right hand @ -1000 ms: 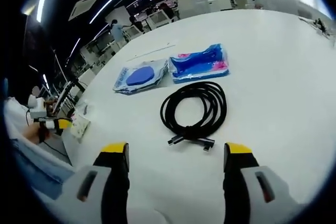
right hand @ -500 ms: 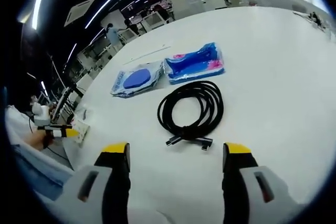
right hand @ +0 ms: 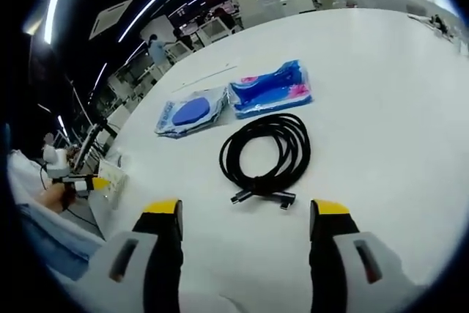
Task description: Arrange the tabletop items into an orderly group along one side of the table until the central work area is clear of visible clutter.
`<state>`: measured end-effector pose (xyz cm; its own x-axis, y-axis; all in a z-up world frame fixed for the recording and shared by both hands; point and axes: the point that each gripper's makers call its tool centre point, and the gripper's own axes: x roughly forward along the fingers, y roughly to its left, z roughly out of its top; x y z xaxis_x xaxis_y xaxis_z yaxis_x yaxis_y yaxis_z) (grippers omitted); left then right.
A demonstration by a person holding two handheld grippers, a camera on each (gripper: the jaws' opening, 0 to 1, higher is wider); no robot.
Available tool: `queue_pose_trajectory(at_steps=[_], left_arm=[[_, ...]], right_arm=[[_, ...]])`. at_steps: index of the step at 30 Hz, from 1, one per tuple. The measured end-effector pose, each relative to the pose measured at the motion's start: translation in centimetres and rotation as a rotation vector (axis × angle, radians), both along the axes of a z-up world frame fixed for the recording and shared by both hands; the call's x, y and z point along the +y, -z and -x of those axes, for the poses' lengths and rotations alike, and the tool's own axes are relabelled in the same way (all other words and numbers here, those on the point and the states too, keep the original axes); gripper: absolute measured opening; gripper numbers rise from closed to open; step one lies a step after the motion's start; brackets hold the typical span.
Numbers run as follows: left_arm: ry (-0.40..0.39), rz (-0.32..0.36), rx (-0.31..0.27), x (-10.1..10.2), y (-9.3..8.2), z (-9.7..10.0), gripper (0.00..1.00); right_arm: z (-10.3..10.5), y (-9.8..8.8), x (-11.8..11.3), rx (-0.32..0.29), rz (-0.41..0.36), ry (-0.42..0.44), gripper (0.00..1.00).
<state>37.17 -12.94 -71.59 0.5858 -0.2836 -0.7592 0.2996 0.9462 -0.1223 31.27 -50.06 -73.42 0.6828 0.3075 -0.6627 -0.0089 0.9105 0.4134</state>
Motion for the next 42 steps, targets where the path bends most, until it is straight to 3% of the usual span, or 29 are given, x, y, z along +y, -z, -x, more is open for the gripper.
queue_pose_trajectory(at_steps=[3,4,10,18,20,28,37,42], left_arm=[[-0.001,0.017,-0.050,-0.5,-1.2,-0.5,0.36],[0.013,0.038,-0.101,-1.0,-2.0,-1.2,0.36],[0.050,0.127,-0.246,-3.5,-5.3,-2.5,0.36],[0.073,0.278,-0.347,-6.6,-8.2,-3.4,0.36],[0.092,0.364,-0.339,-7.9,-8.6,-3.2,0.37],[0.151,0.412,-0.392,-10.0,-9.9,-2.6,0.37],[0.217,0.463,-0.410,-12.0,-11.0,-2.4,0.37],[0.256,0.474,-0.430,-13.0,-11.7,-2.1,0.37]], right_arm=[[-0.1,-0.1,0.2,-0.003,-0.004,-0.005,0.70],[-0.2,-0.1,0.2,-0.005,-0.005,-0.006,0.70],[-0.4,-0.4,0.4,-0.014,-0.012,-0.007,0.70],[-0.6,-1.0,0.5,-0.027,-0.043,0.008,0.70],[-0.7,-1.1,0.6,-0.031,-0.052,0.009,0.70],[-1.9,-3.3,1.8,-0.075,-0.132,0.022,0.69],[-3.4,-5.9,5.9,-0.113,-0.219,-0.075,0.70],[-4.6,-7.8,7.6,-0.146,-0.311,-0.088,0.70]])
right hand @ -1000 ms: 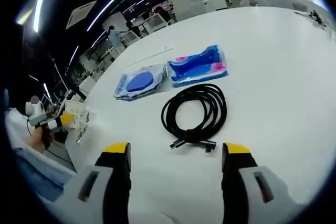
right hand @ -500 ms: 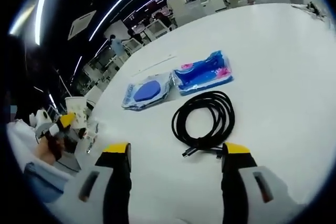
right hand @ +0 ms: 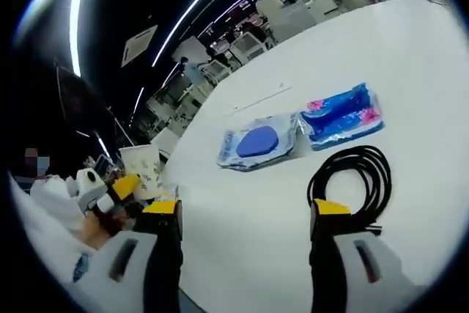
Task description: Arrange the tabletop items into an orderly group along one side of the table until the central work area is clear of visible clutter.
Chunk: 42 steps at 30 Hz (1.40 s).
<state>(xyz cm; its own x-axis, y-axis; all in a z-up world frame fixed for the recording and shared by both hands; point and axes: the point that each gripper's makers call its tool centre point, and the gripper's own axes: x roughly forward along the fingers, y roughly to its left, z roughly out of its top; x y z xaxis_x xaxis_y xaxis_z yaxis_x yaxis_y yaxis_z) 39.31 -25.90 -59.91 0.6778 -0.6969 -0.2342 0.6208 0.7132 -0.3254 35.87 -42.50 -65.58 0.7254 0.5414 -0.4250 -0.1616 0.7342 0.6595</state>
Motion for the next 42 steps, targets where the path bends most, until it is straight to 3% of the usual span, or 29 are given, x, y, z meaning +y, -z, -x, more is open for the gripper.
queue_pose_trajectory(at_steps=[12,18,21,27,30,34,42], left_arm=[[0.049,0.006,-0.030,-2.1,-0.5,1.0,0.37],[0.087,-0.061,-0.084,-3.1,-0.9,1.3,0.37],[0.094,-0.056,-0.097,-3.5,-1.5,1.5,0.37],[0.167,-0.101,-0.147,-5.2,-1.9,2.3,0.37],[0.186,-0.121,-0.165,-5.5,-2.0,2.6,0.37],[0.205,-0.115,-0.181,-6.0,-2.5,2.8,0.37],[0.240,-0.159,-0.196,-6.6,-2.0,3.1,0.41]], right_arm=[[-1.1,-5.4,6.4,-0.058,-0.205,-0.149,0.74],[-1.4,-7.2,9.7,-0.067,-0.249,-0.225,0.75],[-1.4,-7.7,10.8,-0.071,-0.256,-0.254,0.75],[-1.4,-7.9,12.7,-0.067,-0.248,-0.305,0.73],[-1.0,-7.7,13.3,-0.072,-0.217,-0.345,0.65],[-0.8,-7.1,13.2,-0.059,-0.199,-0.352,0.52],[-1.0,-6.6,12.4,-0.038,-0.177,-0.326,0.41]])
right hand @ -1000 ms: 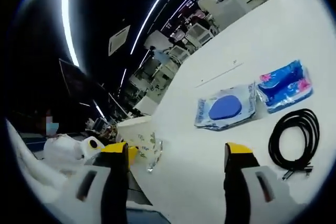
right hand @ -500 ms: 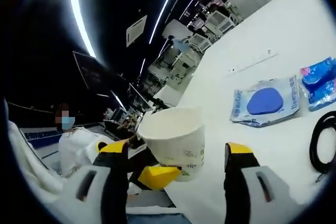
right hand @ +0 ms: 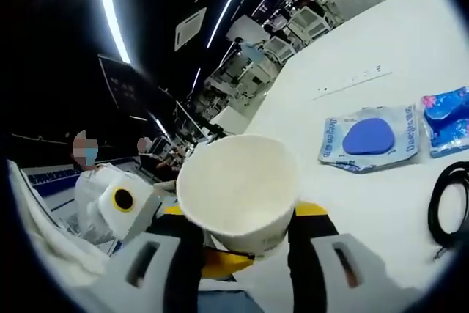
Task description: Arrange the tabletop items into an orderly group along one side of the table until the central work area is clear of visible clutter.
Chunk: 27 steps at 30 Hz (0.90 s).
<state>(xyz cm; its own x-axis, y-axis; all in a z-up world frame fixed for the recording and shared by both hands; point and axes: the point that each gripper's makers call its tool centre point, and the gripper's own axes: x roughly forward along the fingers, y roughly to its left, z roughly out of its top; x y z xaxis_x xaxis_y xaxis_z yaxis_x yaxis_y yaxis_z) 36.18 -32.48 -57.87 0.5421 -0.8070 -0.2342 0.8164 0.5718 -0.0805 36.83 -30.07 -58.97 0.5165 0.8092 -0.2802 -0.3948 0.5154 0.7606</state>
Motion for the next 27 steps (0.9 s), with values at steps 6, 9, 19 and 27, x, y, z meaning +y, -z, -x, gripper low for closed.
queue_pose_trajectory(at_steps=[6,9,19,27], left_arm=[[0.020,-0.007,0.047,0.3,0.7,0.4,0.43],[-0.016,0.028,0.075,1.7,0.7,0.3,0.48],[-0.038,0.213,0.159,4.5,-4.7,-1.0,0.51],[0.057,0.159,0.189,1.6,-5.8,-0.3,0.61]], right_arm=[[-0.5,0.1,-1.1,-0.061,0.088,0.011,0.40],[-0.6,0.1,-1.8,-0.097,0.138,0.007,0.40],[-0.4,-0.1,-1.9,-0.254,0.298,-0.063,0.40],[0.2,-0.5,-0.8,-0.377,0.408,-0.145,0.41]])
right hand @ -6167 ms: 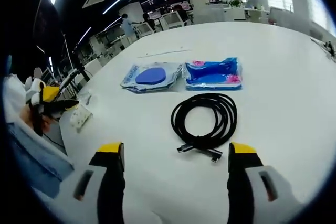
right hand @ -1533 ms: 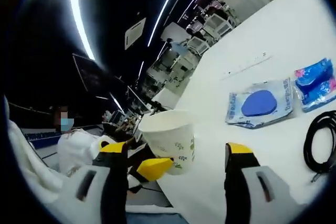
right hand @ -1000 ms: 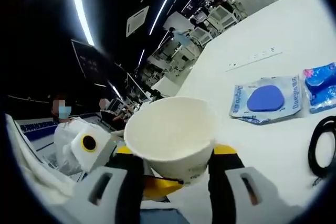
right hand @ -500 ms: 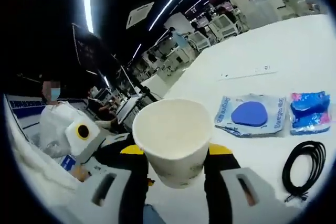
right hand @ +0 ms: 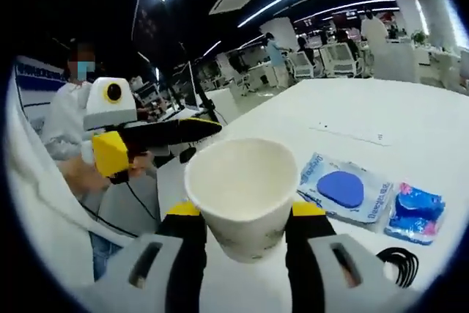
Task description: Arrange the tabletop items into an orderly group along one side of the table until the central work area is clear of visible clutter.
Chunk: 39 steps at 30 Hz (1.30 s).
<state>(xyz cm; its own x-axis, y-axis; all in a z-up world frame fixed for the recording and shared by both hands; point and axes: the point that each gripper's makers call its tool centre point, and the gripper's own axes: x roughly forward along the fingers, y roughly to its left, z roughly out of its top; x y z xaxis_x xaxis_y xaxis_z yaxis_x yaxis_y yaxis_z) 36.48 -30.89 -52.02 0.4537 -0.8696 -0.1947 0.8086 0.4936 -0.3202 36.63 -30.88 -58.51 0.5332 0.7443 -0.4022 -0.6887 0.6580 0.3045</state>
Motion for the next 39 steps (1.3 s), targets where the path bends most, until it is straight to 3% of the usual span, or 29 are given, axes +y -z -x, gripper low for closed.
queue_pose_trajectory(at_steps=[2,4,5,7,19,27,29,31,33,36,39], left_arm=[[0.004,-0.032,-0.013,-0.5,0.3,0.1,0.58],[0.019,-0.069,0.017,-1.1,1.1,0.4,0.56],[0.011,-0.085,0.004,-1.2,1.3,0.3,0.51],[-0.008,-0.084,-0.003,-1.1,1.2,0.2,0.43],[-0.044,-0.118,-0.050,0.3,0.8,0.4,0.30],[-0.026,-0.142,-0.117,0.7,0.1,0.6,0.26],[-0.030,-0.143,-0.158,1.1,-0.8,0.5,0.32],[0.012,-0.136,-0.215,1.1,-2.0,0.7,0.42],[0.108,-0.196,-0.282,0.8,-2.7,1.4,0.47],[0.250,-0.339,-0.380,0.7,-2.7,2.1,0.40],[0.389,-0.360,-0.399,-0.3,-3.0,2.8,0.31]], right_arm=[[0.0,-0.1,0.0,-0.022,0.029,-0.005,0.41],[0.0,-0.2,0.1,-0.044,0.044,-0.015,0.41],[0.1,-0.3,0.2,-0.049,0.050,-0.019,0.41],[0.2,-0.2,0.3,-0.052,0.063,-0.023,0.42],[-0.1,0.0,0.2,-0.046,0.061,-0.015,0.42],[-0.2,-0.1,0.3,-0.058,0.036,-0.026,0.39],[-0.1,-0.2,0.2,-0.060,0.033,-0.030,0.39],[-0.1,-0.2,0.2,-0.068,0.038,-0.041,0.39],[0.2,-0.3,0.3,-0.071,0.040,-0.063,0.39],[0.6,-0.2,0.7,-0.079,0.049,-0.098,0.39],[1.0,-0.1,1.3,-0.080,0.060,-0.142,0.39]])
